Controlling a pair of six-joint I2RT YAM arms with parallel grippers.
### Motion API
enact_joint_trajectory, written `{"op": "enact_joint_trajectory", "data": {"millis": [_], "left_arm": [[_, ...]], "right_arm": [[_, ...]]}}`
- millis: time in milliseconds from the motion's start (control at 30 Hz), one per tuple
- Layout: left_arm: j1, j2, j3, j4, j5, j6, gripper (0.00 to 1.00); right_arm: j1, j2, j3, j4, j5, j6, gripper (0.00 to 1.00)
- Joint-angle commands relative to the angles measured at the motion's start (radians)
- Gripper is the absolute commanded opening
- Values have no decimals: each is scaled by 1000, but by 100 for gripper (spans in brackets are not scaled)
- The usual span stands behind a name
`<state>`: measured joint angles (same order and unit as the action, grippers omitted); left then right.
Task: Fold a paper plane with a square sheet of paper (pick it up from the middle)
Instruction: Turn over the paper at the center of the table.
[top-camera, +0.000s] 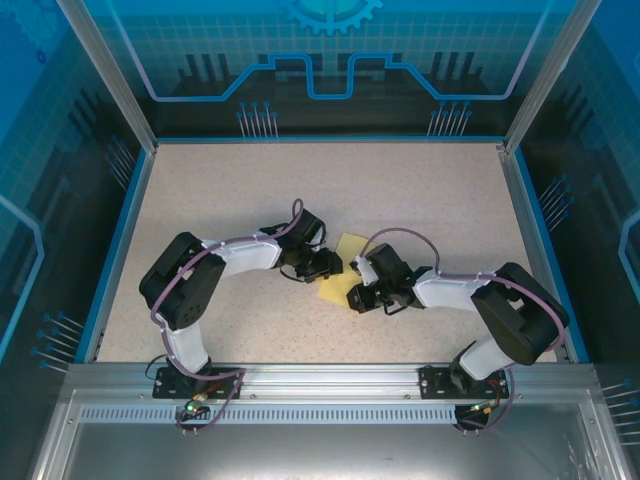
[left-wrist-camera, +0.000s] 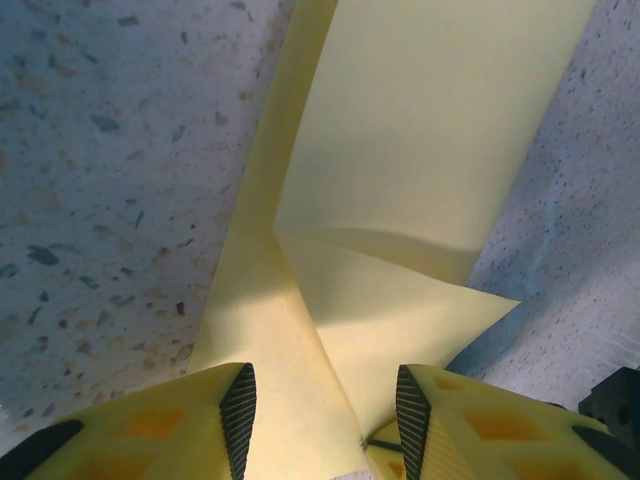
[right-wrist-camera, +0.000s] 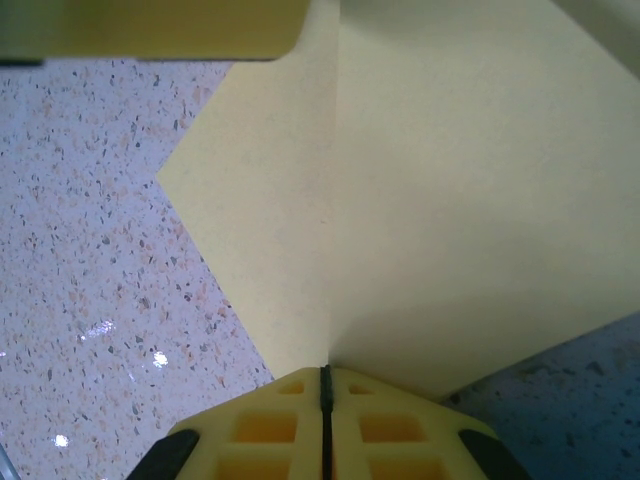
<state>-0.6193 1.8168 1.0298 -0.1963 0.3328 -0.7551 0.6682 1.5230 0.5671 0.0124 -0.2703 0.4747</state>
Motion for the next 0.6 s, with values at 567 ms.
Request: {"op": "enact_joint_trajectory", "data": {"millis": [567], "left_arm": [[-11, 46, -20, 156, 22, -32, 31]], "right_arm": [[-6, -3, -52, -81, -15, 8, 8]]}}
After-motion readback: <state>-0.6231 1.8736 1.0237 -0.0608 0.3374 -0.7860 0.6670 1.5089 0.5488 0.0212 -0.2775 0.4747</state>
